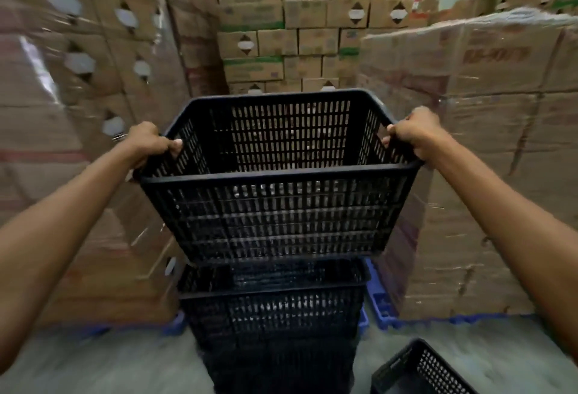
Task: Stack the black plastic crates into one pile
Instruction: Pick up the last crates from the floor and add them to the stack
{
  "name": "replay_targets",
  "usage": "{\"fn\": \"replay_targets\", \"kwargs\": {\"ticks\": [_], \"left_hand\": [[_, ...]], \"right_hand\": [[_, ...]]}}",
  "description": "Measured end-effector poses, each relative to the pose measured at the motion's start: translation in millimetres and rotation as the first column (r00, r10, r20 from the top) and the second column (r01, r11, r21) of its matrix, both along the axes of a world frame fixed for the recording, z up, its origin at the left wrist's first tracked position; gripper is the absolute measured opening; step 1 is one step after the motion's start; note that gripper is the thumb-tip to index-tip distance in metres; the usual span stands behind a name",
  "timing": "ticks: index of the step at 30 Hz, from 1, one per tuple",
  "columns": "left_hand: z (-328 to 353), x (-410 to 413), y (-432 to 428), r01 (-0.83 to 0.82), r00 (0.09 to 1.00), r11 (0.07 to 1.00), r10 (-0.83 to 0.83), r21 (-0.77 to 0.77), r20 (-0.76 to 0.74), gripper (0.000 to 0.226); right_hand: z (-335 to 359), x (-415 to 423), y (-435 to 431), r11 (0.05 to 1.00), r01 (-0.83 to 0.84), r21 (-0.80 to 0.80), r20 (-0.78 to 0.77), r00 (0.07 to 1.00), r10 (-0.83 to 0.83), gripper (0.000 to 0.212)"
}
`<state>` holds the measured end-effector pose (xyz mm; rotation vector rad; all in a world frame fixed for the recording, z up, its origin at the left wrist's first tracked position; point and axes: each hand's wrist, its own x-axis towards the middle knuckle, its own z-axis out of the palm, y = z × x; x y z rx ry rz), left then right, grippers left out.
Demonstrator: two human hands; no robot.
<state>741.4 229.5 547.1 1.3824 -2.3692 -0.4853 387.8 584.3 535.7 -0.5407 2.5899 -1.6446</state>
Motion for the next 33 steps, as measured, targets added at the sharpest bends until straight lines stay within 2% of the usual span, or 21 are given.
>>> {"fn": "replay_targets", "kwargs": {"ticks": [3,7,10,11,14,18,21,27,33], "left_hand": [[-9,6,-15,0.017,0.999,0.998,-0.019,0.066,0.038,0.058],[-30,7,-29,0.063,0.998,0.987,-0.065,0.147,0.007,0.051],[-50,11,-32,0.042,0.994,0.99,-0.055,0.131,0.095,0.042],[-58,12,-35,0.039,0.992,0.992,-0.053,0.12,0.116,0.045],[-74,12,-42,0.01,0.996,0.997,-0.017,0.078,0.093,0.051],[-76,6,-44,0.008,0.994,0.999,-0.013,0.049,0.106,0.052],[-79,5,-48,-0.003,0.994,1.0,0.0,0.02,0.111,0.054],[-78,0,-49,0.002,0.992,1.0,0.0,-0.02,0.123,0.053],[-80,-1,-55,0.002,0.983,1.0,0.002,-0.022,0.186,0.055]], "right_hand": [[4,-1,-18,0.993,-0.107,0.049,0.09,0.991,0.102,0.027],[-5,3,-32,0.977,-0.162,0.141,0.099,0.984,0.148,0.018],[-24,12,-40,0.959,-0.186,0.213,0.132,0.978,0.16,0.019],[-34,15,-43,0.946,-0.178,0.27,0.115,0.982,0.152,0.02],[-53,21,-47,0.91,-0.06,0.41,-0.082,0.991,0.102,0.029],[-56,20,-46,0.898,-0.057,0.435,-0.101,0.989,0.112,0.022],[-57,19,-44,0.891,-0.042,0.453,-0.149,0.981,0.122,0.028],[-60,18,-47,0.921,-0.012,0.389,-0.178,0.98,0.087,0.024],[-67,16,-53,0.904,0.0,0.427,-0.209,0.973,0.099,0.023]]}}
